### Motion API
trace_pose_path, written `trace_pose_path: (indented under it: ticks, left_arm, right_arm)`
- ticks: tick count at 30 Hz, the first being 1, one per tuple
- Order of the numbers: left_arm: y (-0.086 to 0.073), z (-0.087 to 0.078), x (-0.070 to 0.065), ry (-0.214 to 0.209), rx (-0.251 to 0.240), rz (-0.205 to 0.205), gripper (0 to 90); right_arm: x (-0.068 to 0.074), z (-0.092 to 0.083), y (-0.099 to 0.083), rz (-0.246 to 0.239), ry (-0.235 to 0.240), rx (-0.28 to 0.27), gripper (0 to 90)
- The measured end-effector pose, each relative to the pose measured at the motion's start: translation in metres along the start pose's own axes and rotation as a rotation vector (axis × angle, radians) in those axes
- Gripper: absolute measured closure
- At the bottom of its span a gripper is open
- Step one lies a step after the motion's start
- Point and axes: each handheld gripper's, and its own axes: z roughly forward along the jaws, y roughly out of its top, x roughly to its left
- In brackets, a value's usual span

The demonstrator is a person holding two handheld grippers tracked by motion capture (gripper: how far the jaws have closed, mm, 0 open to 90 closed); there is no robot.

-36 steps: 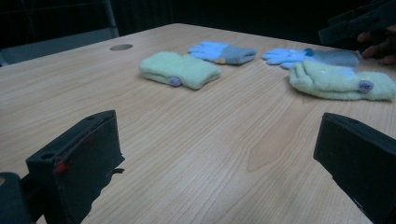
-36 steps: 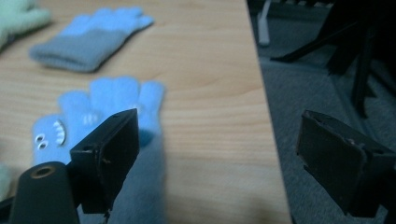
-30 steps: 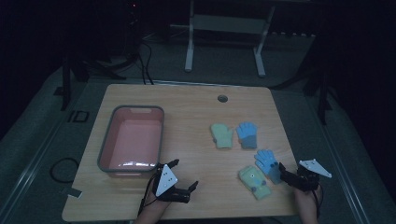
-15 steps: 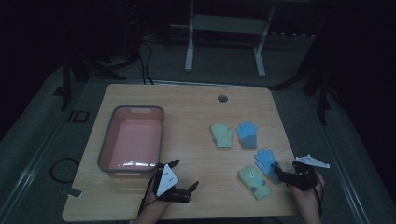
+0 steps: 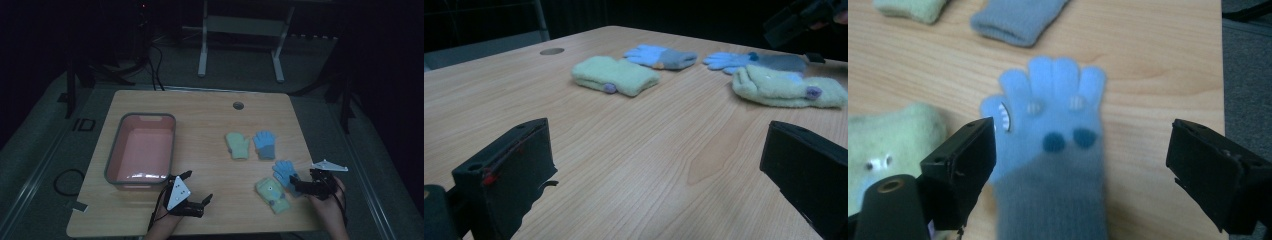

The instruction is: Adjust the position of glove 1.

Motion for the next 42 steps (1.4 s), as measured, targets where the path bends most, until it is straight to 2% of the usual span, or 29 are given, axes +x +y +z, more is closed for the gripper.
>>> trace_pose_path:
  ticks: [7,13,15,18,21,22,25,32,35,42]
  left_arm:
    - [0.0,0.0,0.0,-0.007,0.001,-0.004,0.9]
    - [0.0,0.0,0.0,-0.008,0.003,-0.004,0.9]
    - [0.0,0.0,0.0,-0.01,0.006,-0.003,0.9]
    - [0.0,0.0,0.0,-0.01,0.005,-0.002,0.9]
    - [0.0,0.0,0.001,-0.011,0.003,-0.004,0.9]
    - [0.0,0.0,0.001,-0.012,0.003,-0.004,0.9]
    - [0.0,0.0,0.0,-0.012,0.004,-0.001,0.9]
    - [0.0,0.0,0.0,-0.015,0.002,-0.001,0.9]
    - [0.0,0.0,0.001,-0.021,0.003,-0.001,0.9]
    - [0.0,0.0,0.001,-0.025,0.003,-0.003,0.9]
  right_arm:
    - [0.0,0.001,0.019,-0.02,-0.005,0.003,12.2]
    - [-0.003,-0.003,0.04,-0.001,-0.013,-0.038,12.6]
    - [-0.003,-0.003,0.046,0.001,-0.019,-0.037,13.5]
    - [-0.001,-0.003,0.056,-0.018,-0.029,-0.035,13.8]
    - [0.001,-0.001,0.062,-0.029,-0.013,-0.033,13.9]
    - [0.004,0.0,0.069,-0.034,0.007,-0.032,13.9]
    - [0.01,0.003,0.077,-0.045,0.026,-0.033,13.9]
    - [0.026,0.008,0.098,-0.093,0.048,-0.024,14.9]
    - [0.032,0.011,0.107,-0.11,0.071,-0.025,17.0]
    - [0.049,0.022,0.12,-0.151,0.099,-0.018,17.1]
